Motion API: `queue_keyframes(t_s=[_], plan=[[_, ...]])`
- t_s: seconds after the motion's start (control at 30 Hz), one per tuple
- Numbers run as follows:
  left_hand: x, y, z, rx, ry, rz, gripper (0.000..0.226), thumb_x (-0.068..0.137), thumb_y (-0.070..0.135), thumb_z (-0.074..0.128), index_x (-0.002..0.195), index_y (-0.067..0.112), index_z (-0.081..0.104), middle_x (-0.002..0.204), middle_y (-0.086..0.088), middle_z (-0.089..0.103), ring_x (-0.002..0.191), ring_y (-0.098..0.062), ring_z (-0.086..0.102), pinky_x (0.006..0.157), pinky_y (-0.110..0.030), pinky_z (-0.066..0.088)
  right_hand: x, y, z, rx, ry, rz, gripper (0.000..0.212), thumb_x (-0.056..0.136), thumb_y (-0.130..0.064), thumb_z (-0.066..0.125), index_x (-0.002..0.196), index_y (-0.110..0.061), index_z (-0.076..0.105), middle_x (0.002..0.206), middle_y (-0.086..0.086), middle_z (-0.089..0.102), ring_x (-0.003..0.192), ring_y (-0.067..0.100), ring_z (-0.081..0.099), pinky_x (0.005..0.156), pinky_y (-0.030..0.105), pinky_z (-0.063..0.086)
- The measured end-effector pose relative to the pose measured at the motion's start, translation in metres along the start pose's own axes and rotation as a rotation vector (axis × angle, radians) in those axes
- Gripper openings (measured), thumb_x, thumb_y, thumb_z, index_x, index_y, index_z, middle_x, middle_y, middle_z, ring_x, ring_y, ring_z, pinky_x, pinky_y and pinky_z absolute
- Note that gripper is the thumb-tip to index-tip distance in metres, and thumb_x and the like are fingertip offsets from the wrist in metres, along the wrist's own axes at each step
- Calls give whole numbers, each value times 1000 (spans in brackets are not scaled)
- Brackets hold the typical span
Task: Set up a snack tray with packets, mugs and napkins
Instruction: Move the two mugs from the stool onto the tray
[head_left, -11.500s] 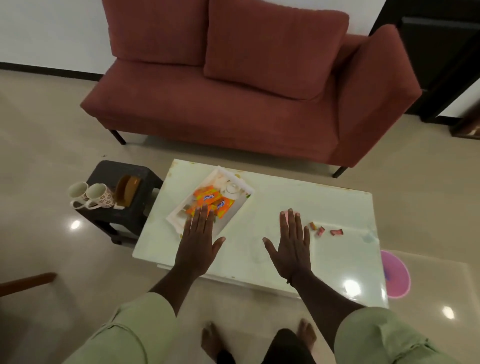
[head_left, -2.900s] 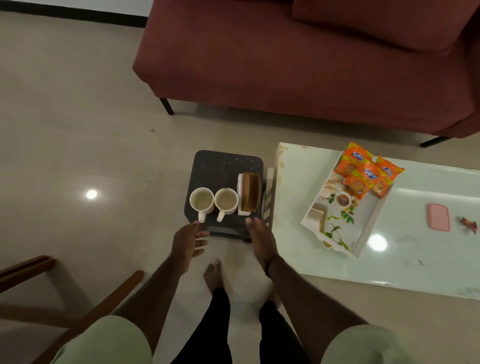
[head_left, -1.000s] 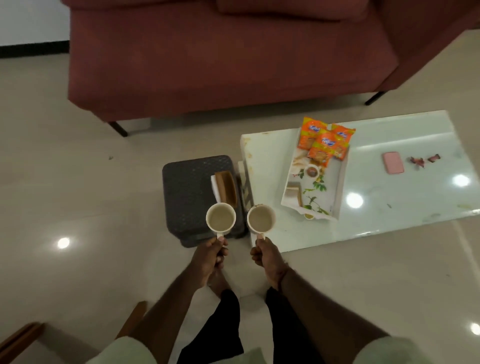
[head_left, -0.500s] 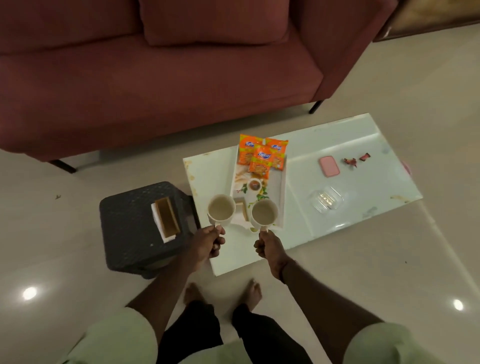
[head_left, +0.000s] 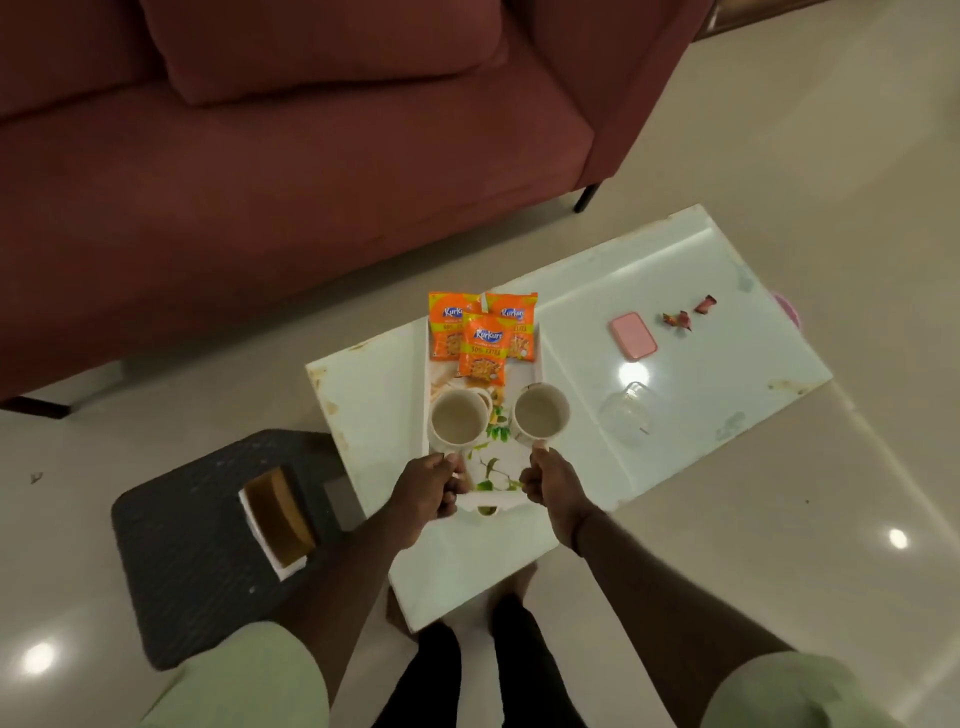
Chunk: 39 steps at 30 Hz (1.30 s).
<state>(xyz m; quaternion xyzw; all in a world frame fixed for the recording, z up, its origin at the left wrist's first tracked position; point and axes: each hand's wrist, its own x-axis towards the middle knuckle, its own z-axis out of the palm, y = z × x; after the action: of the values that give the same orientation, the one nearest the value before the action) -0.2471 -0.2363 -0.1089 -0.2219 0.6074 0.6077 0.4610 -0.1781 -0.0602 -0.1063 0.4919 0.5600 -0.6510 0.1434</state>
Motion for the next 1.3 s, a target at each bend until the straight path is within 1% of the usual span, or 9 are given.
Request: queue_keyframes(t_s=[0.1,0.3,0.43,0.57,0.73,0.8,0.93,1.1,1.3], plan=[[31,-2,-3,-39,17,-11,27,101,25,49,84,8,60,64,-8,56,45,-9,39,47,-21,41,33,7,3,-5,-15,9,30,105,-31,36,81,-15,47,70,3,48,63,16,39,67,29,39],[93,-25,0,-72,83,12,22,101,20,50,87,5,58,62,-7,57,49,-10,41,49,-23,42,102,38,10,20,-32,2,27,105,-30,38,86,-13,48,72,4,48,67,15,42,67,26,42],[125,-40,4,-76,84,72,23,101,20,50,85,6,58,65,-8,56,49,-10,41,49,-23,43,133,57,10,7,-45,-14,31,105,-32,39,79,-16,44,70,1,46,68,16,41,75,32,43],[147,-47,9,-66,53,96,22,101,21,48,86,8,58,63,-5,58,49,-9,41,50,-22,42,152,62,9,-25,-66,-49,31,104,-33,40,77,-18,41,69,0,43,68,16,37,73,33,38],[167,-45,13,-18,81,94,24,102,23,47,88,8,59,62,-2,60,51,-10,42,54,-25,43,168,56,17,-29,-73,-47,25,102,-30,40,83,-18,51,71,-1,47,66,13,42,67,27,42],[172,-41,13,-10,105,96,25,102,24,47,87,9,59,61,-2,60,51,-10,42,55,-26,42,173,50,21,-33,-63,-49,25,101,-32,39,84,-19,53,72,-1,49,67,14,43,67,28,40],[179,-32,13,-17,122,111,24,103,23,45,88,8,57,62,-5,55,50,-10,40,52,-23,39,182,41,25,-72,-42,-68,29,101,-35,38,79,-21,50,78,3,52,69,16,44,64,29,38],[180,-24,8,67,71,99,26,104,25,43,90,7,55,59,-4,53,51,-12,38,51,-24,37,184,42,22,-111,-43,-91,31,103,-36,36,78,-20,47,79,6,50,71,18,43,64,27,37],[182,-22,2,172,49,120,30,104,26,41,93,4,56,60,-6,55,49,-13,40,51,-27,37,184,46,26,-48,-33,-90,24,102,-38,38,95,-21,53,82,6,54,73,16,46,65,28,40]])
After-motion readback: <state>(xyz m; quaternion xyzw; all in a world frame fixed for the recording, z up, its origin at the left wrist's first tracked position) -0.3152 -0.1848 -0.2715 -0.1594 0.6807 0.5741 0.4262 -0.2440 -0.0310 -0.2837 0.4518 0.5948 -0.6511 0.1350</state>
